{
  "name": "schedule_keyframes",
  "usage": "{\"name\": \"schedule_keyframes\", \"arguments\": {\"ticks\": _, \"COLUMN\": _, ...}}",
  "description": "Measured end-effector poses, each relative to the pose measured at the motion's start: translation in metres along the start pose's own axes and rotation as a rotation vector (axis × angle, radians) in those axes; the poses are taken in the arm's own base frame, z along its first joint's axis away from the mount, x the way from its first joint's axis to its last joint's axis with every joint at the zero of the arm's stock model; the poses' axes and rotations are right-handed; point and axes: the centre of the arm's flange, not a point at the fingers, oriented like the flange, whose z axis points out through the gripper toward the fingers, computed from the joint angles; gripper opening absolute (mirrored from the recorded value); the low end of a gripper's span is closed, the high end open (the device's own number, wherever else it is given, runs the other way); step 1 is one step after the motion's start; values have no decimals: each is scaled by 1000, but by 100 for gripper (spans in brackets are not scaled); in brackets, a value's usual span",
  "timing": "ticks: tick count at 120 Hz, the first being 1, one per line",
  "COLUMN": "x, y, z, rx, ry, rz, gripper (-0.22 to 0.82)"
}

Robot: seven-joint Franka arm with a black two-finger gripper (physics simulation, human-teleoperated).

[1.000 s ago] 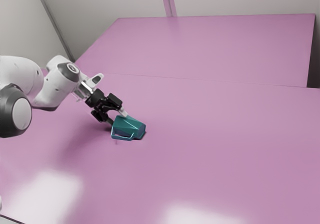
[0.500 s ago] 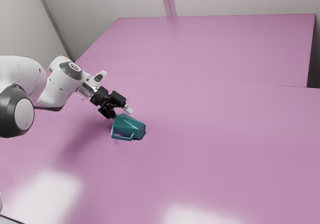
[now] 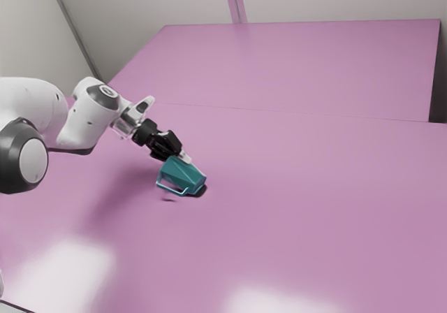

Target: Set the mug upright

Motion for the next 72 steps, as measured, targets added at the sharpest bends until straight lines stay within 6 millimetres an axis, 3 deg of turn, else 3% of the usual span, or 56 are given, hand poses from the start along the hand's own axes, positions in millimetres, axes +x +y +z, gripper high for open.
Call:
{"name": "schedule_keyframes", "arguments": {"ticks": 18, "x": 5, "y": 18, "z": 9, "rx": -12, "ry": -3, "rz": 30, "gripper": -13}}
{"name": "schedule_keyframes", "arguments": {"ticks": 37, "x": 5, "y": 37, "z": 15, "rx": 5, "ry": -23, "rz": 64, "gripper": -16}}
{"name": "schedule_keyframes", "arguments": {"ticks": 72, "x": 7, "y": 74, "z": 22, "rx": 217, "ry": -127, "rz": 179, "gripper": -18}}
